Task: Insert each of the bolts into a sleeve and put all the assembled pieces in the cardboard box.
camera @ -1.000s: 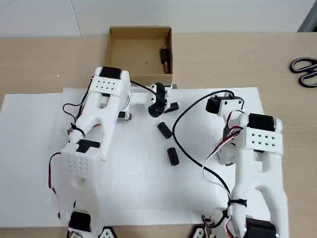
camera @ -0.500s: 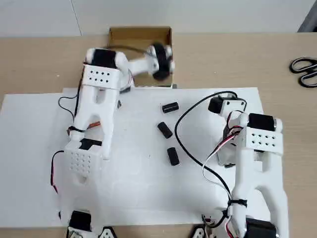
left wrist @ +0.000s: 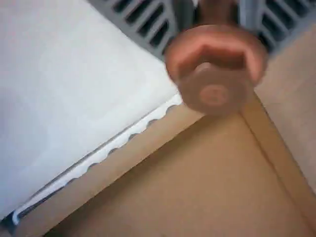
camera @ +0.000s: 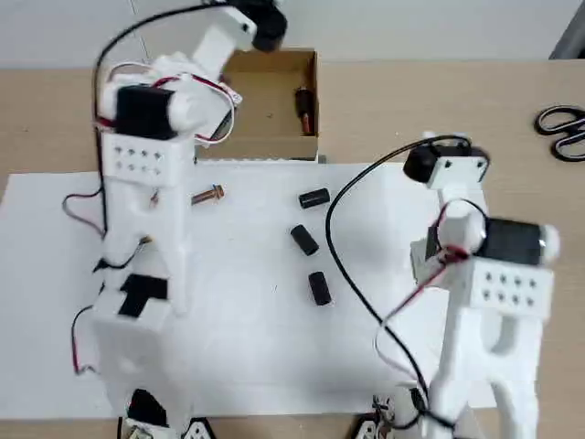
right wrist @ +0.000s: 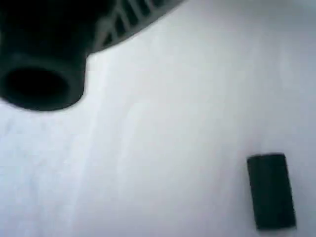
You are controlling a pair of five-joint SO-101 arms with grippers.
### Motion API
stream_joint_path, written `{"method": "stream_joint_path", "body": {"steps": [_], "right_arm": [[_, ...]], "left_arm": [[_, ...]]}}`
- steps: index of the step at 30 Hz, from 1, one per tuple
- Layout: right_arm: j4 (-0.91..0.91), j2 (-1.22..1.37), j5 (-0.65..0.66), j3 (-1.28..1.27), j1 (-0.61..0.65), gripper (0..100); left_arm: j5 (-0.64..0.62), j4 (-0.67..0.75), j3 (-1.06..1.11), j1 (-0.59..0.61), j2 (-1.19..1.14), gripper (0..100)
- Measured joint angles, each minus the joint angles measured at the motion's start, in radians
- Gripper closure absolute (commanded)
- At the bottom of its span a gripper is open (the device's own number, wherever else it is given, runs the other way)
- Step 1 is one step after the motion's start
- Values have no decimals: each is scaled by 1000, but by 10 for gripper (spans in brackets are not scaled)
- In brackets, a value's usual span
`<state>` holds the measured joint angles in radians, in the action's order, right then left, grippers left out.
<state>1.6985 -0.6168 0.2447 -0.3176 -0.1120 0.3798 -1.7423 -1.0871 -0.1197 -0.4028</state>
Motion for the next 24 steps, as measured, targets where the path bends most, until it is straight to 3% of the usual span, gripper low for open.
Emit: {"method": "stream_joint_path", "body": {"steps": [9,15,21,24], "right_arm": [[14,-288,-6,6,38,996],[15,-474,-173,6,100,996],[-83,-528,-247,-126,249,996],[-176,-540,-284,-219,333,996]], "left_arm": [[-157,0,483,14,499,995],[-232,2,885,17,839,995],[-371,209,1181,17,1114,995],[-502,315,1293,3,1220,995]]}}
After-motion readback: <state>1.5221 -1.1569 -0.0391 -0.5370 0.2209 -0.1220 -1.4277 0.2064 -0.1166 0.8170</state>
